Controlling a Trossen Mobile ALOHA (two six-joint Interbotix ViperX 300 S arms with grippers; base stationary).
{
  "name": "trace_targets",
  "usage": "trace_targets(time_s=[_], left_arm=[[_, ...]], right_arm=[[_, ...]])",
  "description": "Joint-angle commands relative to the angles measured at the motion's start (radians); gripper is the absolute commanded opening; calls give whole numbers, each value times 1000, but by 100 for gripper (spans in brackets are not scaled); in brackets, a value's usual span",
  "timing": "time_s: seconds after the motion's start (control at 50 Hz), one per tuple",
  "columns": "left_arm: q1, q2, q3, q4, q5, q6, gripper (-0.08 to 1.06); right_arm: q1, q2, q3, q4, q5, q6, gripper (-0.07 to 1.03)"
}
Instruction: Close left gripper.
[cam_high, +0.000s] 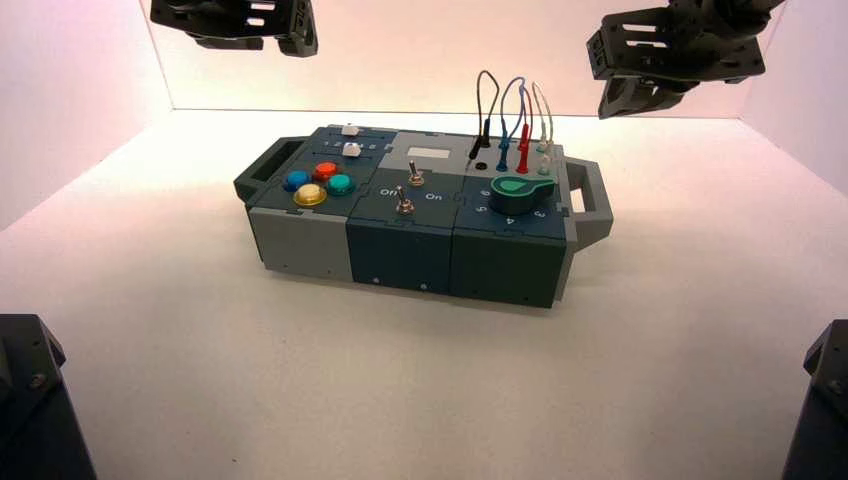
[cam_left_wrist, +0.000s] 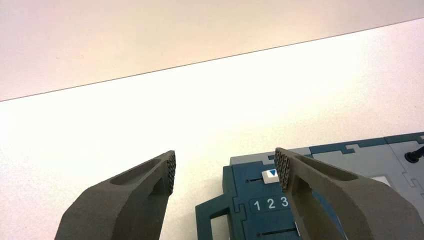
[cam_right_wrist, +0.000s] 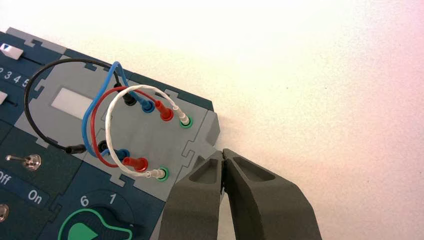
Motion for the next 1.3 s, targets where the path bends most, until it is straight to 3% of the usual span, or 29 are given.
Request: trace_targets(time_s=[0.02, 1.08, 1.1, 1.12, 1.2, 1.28, 1.3], left_arm=[[-5, -11, -23, 2, -9, 2, 102], [-11, -12, -20, 3, -8, 2, 99], [-11, -12, -21, 3, -8, 2, 97], [-12, -15, -21, 3, -5, 2, 86], [-14, -18, -21, 14, 3, 9, 62], [-20, -31, -21, 17, 43, 28, 9], [-20, -31, -21, 17, 43, 28, 9]], right_arm=[[-3, -17, -18, 2, -5, 2, -2], [-3, -15, -18, 2, -5, 0, -2], [-3, -12, -18, 2, -5, 0, -2], [-3, -15, -18, 2, -5, 0, -2], [-5, -15, -18, 0, -6, 0, -2], [-3, -15, -18, 2, -5, 0, -2], [-3, -15, -18, 2, -5, 0, -2]])
